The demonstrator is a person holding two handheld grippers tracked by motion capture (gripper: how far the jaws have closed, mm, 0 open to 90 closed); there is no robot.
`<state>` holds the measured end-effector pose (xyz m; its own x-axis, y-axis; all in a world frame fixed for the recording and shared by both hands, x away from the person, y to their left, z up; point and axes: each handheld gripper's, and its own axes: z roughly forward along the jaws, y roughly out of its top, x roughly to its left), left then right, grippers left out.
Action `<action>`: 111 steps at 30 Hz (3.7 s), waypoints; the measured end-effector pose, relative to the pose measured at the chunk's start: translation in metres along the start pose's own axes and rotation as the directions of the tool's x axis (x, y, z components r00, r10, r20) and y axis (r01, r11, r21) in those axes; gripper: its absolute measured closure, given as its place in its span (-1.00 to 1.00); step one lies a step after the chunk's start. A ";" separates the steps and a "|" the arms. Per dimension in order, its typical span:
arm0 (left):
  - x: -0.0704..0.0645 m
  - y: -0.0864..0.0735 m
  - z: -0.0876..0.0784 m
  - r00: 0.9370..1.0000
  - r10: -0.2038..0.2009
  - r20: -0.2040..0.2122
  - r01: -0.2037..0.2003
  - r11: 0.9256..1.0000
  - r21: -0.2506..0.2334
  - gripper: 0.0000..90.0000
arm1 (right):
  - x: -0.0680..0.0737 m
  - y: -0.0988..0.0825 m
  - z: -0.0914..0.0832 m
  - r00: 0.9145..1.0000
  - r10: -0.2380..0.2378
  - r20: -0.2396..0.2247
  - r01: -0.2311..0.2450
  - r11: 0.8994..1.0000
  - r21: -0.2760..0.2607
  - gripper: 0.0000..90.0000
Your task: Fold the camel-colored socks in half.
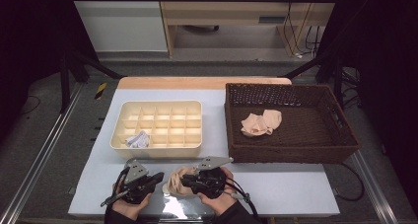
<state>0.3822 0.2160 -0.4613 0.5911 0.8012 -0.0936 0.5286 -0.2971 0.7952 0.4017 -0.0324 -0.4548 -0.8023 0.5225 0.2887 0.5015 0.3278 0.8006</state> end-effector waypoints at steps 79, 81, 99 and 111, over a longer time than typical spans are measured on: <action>-0.067 0.025 0.060 0.985 0.142 0.098 -0.146 0.988 0.041 0.93 | -0.040 -0.039 -0.027 0.982 0.070 0.178 -0.078 0.996 0.037 0.74; -0.068 0.024 0.061 0.985 0.144 0.094 -0.148 0.988 0.047 0.94 | -0.040 -0.040 -0.026 0.981 0.102 0.162 -0.107 0.994 0.026 0.85; -0.055 0.026 0.054 0.989 0.072 0.131 -0.077 0.996 0.034 0.89 | -0.031 -0.023 -0.040 0.990 0.072 0.124 -0.067 0.997 -0.046 0.94; -0.058 0.024 0.057 0.988 0.071 0.138 -0.076 0.996 0.036 0.96 | -0.024 -0.016 -0.034 0.997 0.048 0.057 -0.045 0.997 -0.059 0.94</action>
<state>0.3950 0.1327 -0.4706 0.7053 0.6989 -0.1190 0.5037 -0.3758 0.7779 0.4019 -0.0768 -0.4572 -0.7574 0.5820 0.2961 0.5168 0.2571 0.8166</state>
